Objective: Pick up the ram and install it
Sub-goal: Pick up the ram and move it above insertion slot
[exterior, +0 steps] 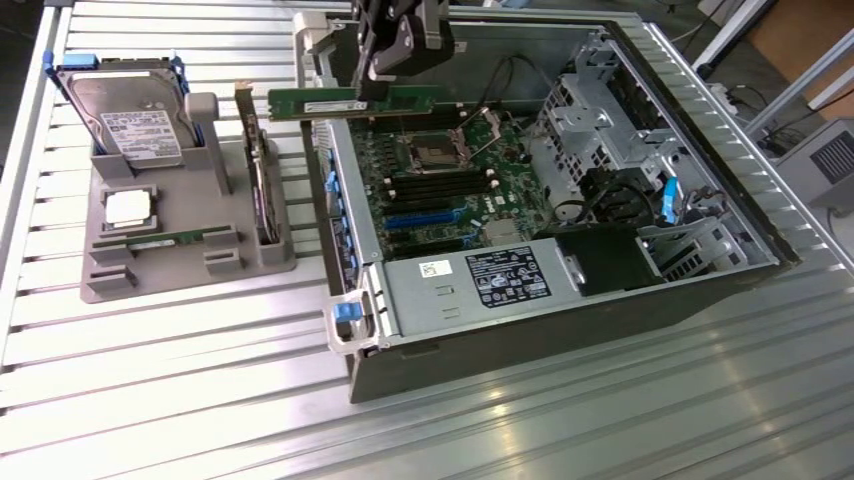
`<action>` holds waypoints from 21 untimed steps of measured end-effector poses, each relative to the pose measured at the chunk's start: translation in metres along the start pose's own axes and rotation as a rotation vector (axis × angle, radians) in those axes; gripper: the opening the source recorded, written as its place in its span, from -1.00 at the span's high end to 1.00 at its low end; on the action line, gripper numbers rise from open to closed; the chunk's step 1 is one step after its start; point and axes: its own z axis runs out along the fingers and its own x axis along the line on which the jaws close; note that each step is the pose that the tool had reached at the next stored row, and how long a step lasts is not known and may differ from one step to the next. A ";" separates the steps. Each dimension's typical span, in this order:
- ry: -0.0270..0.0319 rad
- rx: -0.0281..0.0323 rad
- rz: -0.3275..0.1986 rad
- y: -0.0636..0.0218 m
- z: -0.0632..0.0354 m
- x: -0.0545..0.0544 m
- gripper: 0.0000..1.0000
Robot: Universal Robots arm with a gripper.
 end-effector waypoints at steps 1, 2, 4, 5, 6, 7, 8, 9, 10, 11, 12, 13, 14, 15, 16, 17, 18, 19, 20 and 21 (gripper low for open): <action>-0.0001 -0.0002 0.000 -0.0023 0.0001 0.000 0.76; -0.0001 -0.0003 0.000 -0.0033 0.0001 0.000 0.76; -0.0001 -0.0005 0.000 -0.0054 0.0002 0.001 0.76; -0.0001 -0.0006 0.000 -0.0063 0.0002 0.001 0.76; -0.0001 -0.0008 0.000 -0.0072 0.0002 0.001 0.76; -0.0001 -0.0009 0.000 -0.0082 0.0002 0.001 0.76; -0.0002 -0.0011 0.000 -0.0101 0.0003 0.001 0.76; -0.0002 -0.0014 0.000 -0.0122 0.0003 0.001 0.76; -0.0002 -0.0018 0.000 -0.0143 0.0004 0.001 0.76; -0.0003 -0.0022 0.000 -0.0167 0.0007 0.002 0.76; -0.0003 -0.0026 0.000 -0.0186 0.0009 0.002 0.76; -0.0003 -0.0028 0.000 -0.0199 0.0011 0.002 0.76; -0.0003 -0.0031 0.000 -0.0219 0.0014 0.002 0.76; -0.0003 -0.0033 0.000 -0.0231 0.0017 0.002 0.76; -0.0004 -0.0036 0.000 -0.0248 0.0021 0.002 0.76; -0.0004 -0.0041 0.000 -0.0276 0.0024 0.003 0.76; -0.0004 -0.0045 0.000 -0.0305 0.0024 0.003 0.76; -0.0005 -0.0052 0.000 -0.0341 0.0023 0.003 0.76; -0.0005 -0.0056 0.000 -0.0368 0.0022 0.003 0.76; -0.0005 -0.0061 0.000 -0.0397 0.0020 0.004 0.76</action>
